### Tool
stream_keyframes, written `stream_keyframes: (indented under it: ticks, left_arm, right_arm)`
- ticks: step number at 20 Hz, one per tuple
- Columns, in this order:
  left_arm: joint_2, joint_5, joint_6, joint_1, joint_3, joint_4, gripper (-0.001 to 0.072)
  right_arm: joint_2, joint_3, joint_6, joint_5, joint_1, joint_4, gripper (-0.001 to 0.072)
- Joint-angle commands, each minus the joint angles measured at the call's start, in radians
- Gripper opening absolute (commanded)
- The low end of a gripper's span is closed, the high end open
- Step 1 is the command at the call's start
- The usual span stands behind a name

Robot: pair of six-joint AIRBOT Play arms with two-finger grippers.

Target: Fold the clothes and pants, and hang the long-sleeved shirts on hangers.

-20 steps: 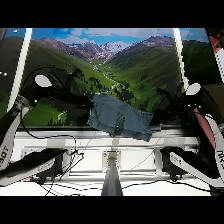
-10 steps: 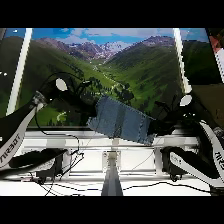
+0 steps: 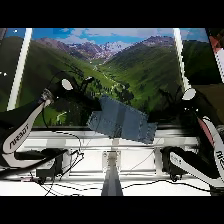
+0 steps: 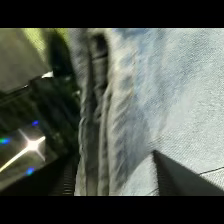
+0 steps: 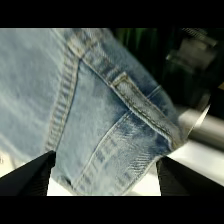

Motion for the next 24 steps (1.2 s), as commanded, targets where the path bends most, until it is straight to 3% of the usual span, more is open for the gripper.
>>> stream_keyframes:
  ticks: [1,2,3,5,7,11,13,16,21,24]
  left_arm:
    - [-0.027,-0.005,0.052,-0.005,0.018,-0.041,0.0222]
    - [-0.027,0.007,0.053,-0.005,0.030,-0.040,0.0093]
    - [-0.027,0.026,0.057,-0.008,0.042,-0.045,0.0078]
    - [-0.026,0.083,0.055,-0.009,0.077,-0.051,0.0077]
    - [-0.009,0.155,-0.002,0.015,0.127,-0.034,0.0076]
    - [0.096,0.203,-0.066,0.110,0.163,-0.023,0.0076]
    - [0.150,0.177,-0.107,0.138,0.163,0.072,0.0076]
    - [0.201,0.174,-0.249,0.145,0.160,0.266,0.0077]
    - [0.196,0.174,-0.260,0.142,0.133,0.273,0.0078]
    - [0.185,0.174,-0.259,0.142,0.106,0.232,0.0078]
  right_arm:
    - [0.000,0.077,-0.001,-0.096,-0.001,-0.002,0.0690]
    - [0.000,0.101,-0.001,-0.114,-0.001,-0.004,0.0690]
    - [0.000,0.125,-0.001,-0.139,-0.001,-0.008,0.0690]
    - [0.000,0.172,0.002,-0.204,-0.001,-0.055,0.0689]
    - [0.000,0.226,0.007,-0.283,-0.002,-0.139,0.0689]
    - [-0.003,0.278,0.191,-0.380,-0.003,-0.343,0.0688]
    - [-0.030,0.278,0.214,-0.370,-0.021,-0.366,0.0664]
    - [-0.090,0.273,0.198,-0.317,-0.093,-0.208,0.0662]
    - [-0.193,0.136,0.012,-0.292,-0.102,0.341,0.0624]
    - [-0.240,0.028,-0.013,-0.396,-0.001,0.567,0.0696]
